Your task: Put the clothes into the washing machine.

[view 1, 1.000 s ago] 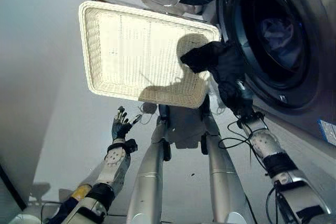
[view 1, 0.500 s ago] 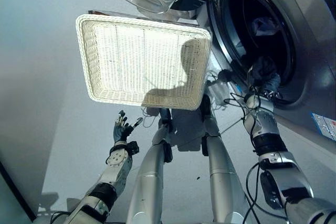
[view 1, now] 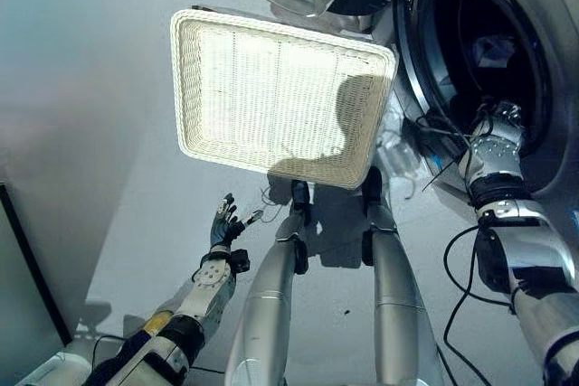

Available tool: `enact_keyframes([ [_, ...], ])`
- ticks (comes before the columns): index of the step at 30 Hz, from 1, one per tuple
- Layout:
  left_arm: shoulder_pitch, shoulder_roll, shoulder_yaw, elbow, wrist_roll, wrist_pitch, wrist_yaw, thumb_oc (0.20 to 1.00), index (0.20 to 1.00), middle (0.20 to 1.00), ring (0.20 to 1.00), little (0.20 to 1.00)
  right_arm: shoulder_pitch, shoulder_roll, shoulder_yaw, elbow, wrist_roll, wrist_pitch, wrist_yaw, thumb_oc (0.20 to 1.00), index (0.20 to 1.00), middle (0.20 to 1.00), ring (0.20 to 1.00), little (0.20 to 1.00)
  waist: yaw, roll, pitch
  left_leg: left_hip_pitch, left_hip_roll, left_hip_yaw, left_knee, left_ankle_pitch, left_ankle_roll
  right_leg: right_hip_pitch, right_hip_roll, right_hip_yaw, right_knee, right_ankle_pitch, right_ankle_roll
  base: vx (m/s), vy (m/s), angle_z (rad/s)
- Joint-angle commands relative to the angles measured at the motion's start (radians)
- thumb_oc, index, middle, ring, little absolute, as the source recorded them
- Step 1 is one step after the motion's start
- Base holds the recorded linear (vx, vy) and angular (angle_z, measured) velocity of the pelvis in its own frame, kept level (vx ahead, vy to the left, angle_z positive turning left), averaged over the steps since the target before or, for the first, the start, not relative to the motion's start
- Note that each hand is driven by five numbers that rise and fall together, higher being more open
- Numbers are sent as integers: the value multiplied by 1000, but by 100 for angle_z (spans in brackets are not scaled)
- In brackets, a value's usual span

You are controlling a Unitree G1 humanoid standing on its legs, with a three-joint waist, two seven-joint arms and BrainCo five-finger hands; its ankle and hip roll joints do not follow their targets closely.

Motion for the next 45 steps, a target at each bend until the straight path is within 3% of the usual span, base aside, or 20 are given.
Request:
enact_keyframes([
  [1,47,9,-10,-43,7,0,3,1000,1000,1000,1000,1000,-93,-184,53,-100,27,-181,94,200,200,200,200,200,-14,124,-21,-5,-52,-46,33,-36,-16,3,60,-111,121,-151,-1,0,0,0],
  [7,89,33,-7,-50,4,13,-39,1000,1000,1000,1000,1000,-165,-242,64,-251,-203,-472,44,200,200,200,200,200,-32,157,-21,36,-43,-25,6,-33,-26,20,63,-95,143,-181,-5,6,38,-4],
  [8,104,36,1,-49,1,16,-56,1000,1000,1000,1000,1000,-189,-280,59,-273,-374,-544,-83,200,200,200,200,200,-42,162,-21,51,-43,-17,2,-34,-29,31,62,-91,141,-184,-6,11,85,-14],
  [12,120,35,11,-40,-14,18,-87,1000,1000,1000,1000,1000,-223,-374,49,-280,-808,-570,-439,200,200,200,200,200,-66,168,-21,74,-42,-4,2,-36,-38,49,57,-82,135,-187,-7,6,86,-11],
  [13,122,34,15,-38,-20,16,-96,1000,1000,1000,1000,1000,-228,-408,48,-285,-1029,-555,-652,200,200,200,200,200,-72,168,-21,74,-40,3,-1,-27,-40,47,58,-81,129,-175,-9,-13,60,-8],
  [15,125,33,13,-36,-23,15,-99,1000,1000,1000,1000,1000,-227,-422,49,-291,-1108,-548,-731,200,200,200,200,200,-76,168,-21,82,-41,4,2,-36,-41,55,56,-79,133,-186,-8,11,47,-7],
  [17,113,30,20,-47,-48,36,-110,1000,1000,1000,1000,1000,-145,-495,30,-288,-1432,-455,-1153,200,200,200,200,200,-97,158,-21,79,-39,11,34,-51,-46,50,43,-72,142,-181,-4,30,45,-4],
  [18,107,29,21,-49,-50,37,-112,1000,1000,1000,1000,1000,-124,-495,22,-272,-1419,-464,-1178,200,200,200,200,200,-97,158,-21,69,-38,13,35,-42,-44,43,42,-73,135,-164,-4,43,-21,-4],
  [19,106,27,16,-49,-51,37,-116,1000,1000,1000,1000,1000,-89,-487,11,-236,-1310,-472,-1139,573,573,573,573,573,-99,155,-21,73,-39,12,46,-57,-44,48,38,-70,142,-176,-1,8,-26,-4],
  [20,106,27,16,-49,-51,37,-116,1000,1000,1000,1000,1000,-89,-487,11,-236,-1310,-472,-1139,573,573,573,573,573,-99,155,-21,73,-39,12,46,-57,-44,48,38,-70,142,-176,-1,-3,-60,-8],
  [21,96,34,7,-59,-52,40,-117,1000,1000,1000,1000,1000,-55,-470,-10,-172,-1036,-471,-957,1000,1000,1000,1000,1000,-94,153,-21,62,-38,14,43,-47,-40,40,35,-74,132,-160,0,-10,-44,-4],
  [22,96,36,3,-62,-54,42,-116,1000,1000,1000,1000,1000,-46,-467,-16,-164,-936,-458,-882,1000,1000,1000,1000,1000,-94,151,-21,67,-38,14,46,-56,-40,45,34,-74,137,-170,1,-21,-90,1],
  [24,84,43,-9,-74,-55,48,-111,1000,1000,1000,1000,1000,-20,-434,-40,-116,-465,-388,-512,1000,1000,1000,1000,1000,-85,150,-21,55,-39,11,36,-42,-37,38,33,-80,123,-153,0,-6,-92,12],
  [25,86,50,-25,-80,-57,50,-105,1000,1000,1000,1000,1000,17,-420,-55,-47,-118,-214,-229,1000,1000,1000,1000,1000,-84,145,-21,68,-45,5,43,-65,-36,50,28,-82,140,-183,2,-32,-117,12],
  [26,72,55,-25,-83,-55,53,-102,1000,1000,1000,1000,1000,30,-385,-47,-17,32,-53,-112,1000,1000,1000,1000,1000,-73,147,-21,50,-42,7,27,-42,-33,37,33,-86,119,-156,1,-26,-140,13],
  [27,66,60,-27,-88,-49,57,-97,1000,1000,1000,1000,1000,42,-360,-27,5,59,85,-74,1000,1000,1000,1000,1000,-65,146,-21,44,-39,8,14,-35,-31,34,36,-90,108,-148,1,-81,-121,19],
  [29,56,71,-20,-90,-52,63,-87,1000,1000,1000,1000,1000,70,-321,6,-11,-17,264,-49,1000,1000,1000,1000,1000,-59,141,-21,25,-32,11,-4,-15,-30,18,42,-100,88,-125,-1,-54,-63,15],
  [32,51,66,-4,-61,-54,58,-85,1000,1000,1000,1000,1000,147,-254,7,-22,-148,348,36,1000,1000,1000,1000,1000,-59,128,-21,13,-27,12,-12,-8,-28,10,53,-104,86,-122,-3,-31,-30,-3],
  [38,43,26,4,-18,-26,39,-74,1000,1000,1000,1000,1000,197,-142,43,-8,-348,281,132,1000,1000,1000,1000,1000,-47,110,-21,9,-31,-1,-16,-12,-27,16,63,-112,84,-132,-4,-28,-31,-10],
  [45,42,-10,3,-4,-24,16,-57,1000,1000,1000,1000,1000,231,-53,49,-36,-390,192,189,1000,1000,1000,1000,1000,-42,103,-21,6,-32,-14,-40,2,-26,20,75,-113,64,-121,-1,-28,23,2],
])
